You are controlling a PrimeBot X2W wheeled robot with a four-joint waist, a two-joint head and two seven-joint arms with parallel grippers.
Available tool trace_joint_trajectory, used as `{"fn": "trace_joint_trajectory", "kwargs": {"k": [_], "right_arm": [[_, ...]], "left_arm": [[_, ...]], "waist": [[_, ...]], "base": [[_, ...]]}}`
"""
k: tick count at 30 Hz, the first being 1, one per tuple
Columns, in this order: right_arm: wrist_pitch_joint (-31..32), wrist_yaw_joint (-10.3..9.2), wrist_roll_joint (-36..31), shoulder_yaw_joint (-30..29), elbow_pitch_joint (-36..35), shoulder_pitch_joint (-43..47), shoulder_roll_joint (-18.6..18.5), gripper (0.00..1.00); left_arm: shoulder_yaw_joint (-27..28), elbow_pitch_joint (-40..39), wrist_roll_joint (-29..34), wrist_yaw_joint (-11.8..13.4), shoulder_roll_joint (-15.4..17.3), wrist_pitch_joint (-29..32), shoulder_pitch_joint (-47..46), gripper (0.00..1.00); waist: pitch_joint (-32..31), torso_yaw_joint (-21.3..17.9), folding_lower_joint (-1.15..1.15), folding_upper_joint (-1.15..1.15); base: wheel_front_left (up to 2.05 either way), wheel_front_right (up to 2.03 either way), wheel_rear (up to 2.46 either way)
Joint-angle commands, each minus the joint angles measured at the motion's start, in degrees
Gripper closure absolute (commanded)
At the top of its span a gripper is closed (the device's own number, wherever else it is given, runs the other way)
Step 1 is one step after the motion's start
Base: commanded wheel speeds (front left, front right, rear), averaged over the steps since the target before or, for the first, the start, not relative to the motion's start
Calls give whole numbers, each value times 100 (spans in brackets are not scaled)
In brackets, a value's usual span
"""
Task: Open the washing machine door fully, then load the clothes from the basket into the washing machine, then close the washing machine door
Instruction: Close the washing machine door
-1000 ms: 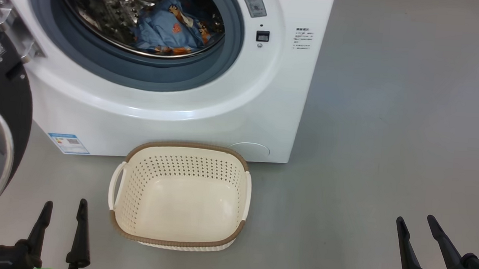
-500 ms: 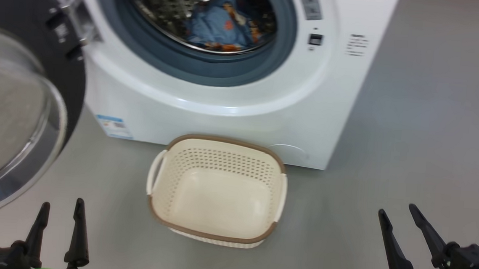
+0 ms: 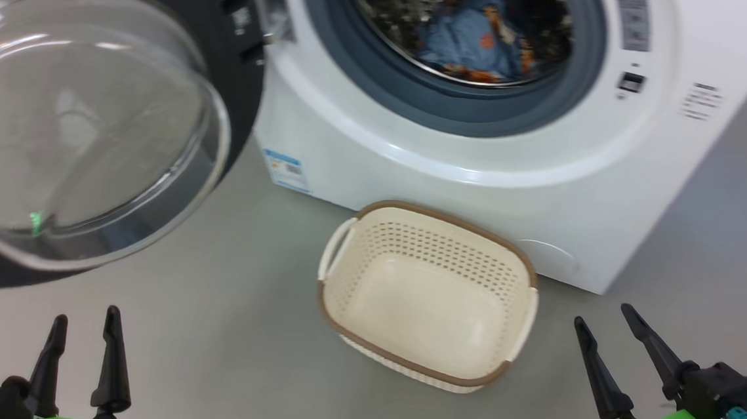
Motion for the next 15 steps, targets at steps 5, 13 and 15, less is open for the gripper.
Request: {"fn": "trace_joint_trajectory", "kwargs": {"k": [5,13,15], "right_arm": [[-27,9,-4,262,-113,-295,-149,0],[-27,9,-5,321,-120,-330,-179,0],[-27,9,-4,326,-122,-334,-182,0]], "left_arm": [[146,-104,-127,27,73,-36,-45,0],[160,-145,-210,60,73,-36,-45,0],[158,-154,-217,68,73,-36,-40,0]], "waist": [[108,591,0,0],[177,740,0,0],[187,738,0,0]], "base": [[0,0,0],[0,0,0],[0,0,0]]}}
